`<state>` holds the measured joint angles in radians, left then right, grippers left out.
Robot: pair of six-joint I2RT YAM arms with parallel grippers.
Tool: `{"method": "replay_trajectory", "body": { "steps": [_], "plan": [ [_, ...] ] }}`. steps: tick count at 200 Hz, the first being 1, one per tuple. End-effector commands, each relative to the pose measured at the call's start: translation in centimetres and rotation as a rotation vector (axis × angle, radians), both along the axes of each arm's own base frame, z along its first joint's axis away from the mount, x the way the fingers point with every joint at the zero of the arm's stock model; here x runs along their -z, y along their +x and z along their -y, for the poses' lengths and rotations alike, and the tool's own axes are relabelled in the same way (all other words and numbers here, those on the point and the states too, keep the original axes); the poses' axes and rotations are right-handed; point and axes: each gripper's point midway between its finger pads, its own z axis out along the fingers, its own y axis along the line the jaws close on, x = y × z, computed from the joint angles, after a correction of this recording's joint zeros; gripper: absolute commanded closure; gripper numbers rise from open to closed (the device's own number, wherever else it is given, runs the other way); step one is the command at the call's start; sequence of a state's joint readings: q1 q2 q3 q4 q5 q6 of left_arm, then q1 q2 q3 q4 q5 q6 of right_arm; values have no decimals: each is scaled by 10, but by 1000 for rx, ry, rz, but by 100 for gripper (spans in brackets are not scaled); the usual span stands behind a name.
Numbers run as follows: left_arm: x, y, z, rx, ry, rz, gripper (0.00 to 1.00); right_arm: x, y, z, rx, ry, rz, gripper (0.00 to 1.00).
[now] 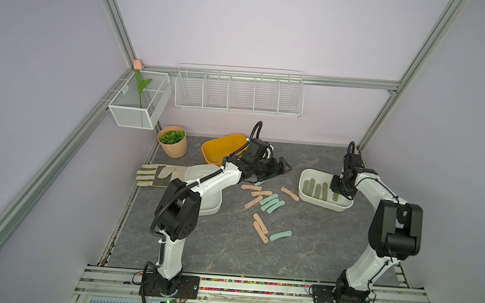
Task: Place the fruit knives into the storage box by color
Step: Place the fruit knife in the storage box.
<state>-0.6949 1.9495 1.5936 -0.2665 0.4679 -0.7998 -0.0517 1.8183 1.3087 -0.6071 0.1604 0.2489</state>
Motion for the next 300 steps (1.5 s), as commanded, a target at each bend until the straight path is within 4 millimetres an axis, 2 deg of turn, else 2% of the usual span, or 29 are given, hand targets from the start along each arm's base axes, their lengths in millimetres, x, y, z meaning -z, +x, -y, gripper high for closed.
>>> {"method": "replay_trajectory", "body": {
  "steps": [1, 117, 147, 169, 222, 264, 300],
  "plan": [
    [-7, 2, 10, 24, -24, 21, 1, 2, 11, 9, -27, -60, 4, 76],
    [-1, 1, 13, 38, -31, -5, 1, 37, 31, 6, -30, -41, -53, 75],
    [0, 2, 13, 35, -30, -8, 1, 38, 33, 6, -23, -37, -62, 67],
    [-1, 1, 13, 35, -32, -10, 1, 27, 34, 3, -14, -19, -48, 61],
    [-6, -2, 7, 18, -28, -9, 1, -29, 19, -23, -11, 72, 75, 55],
    [-13, -12, -8, -24, -24, 2, 1, -63, -13, -63, -78, 121, 123, 45],
    [-17, -23, -28, -63, -2, 14, 1, -75, -48, -101, -141, 199, 143, 25]
  ]
}}
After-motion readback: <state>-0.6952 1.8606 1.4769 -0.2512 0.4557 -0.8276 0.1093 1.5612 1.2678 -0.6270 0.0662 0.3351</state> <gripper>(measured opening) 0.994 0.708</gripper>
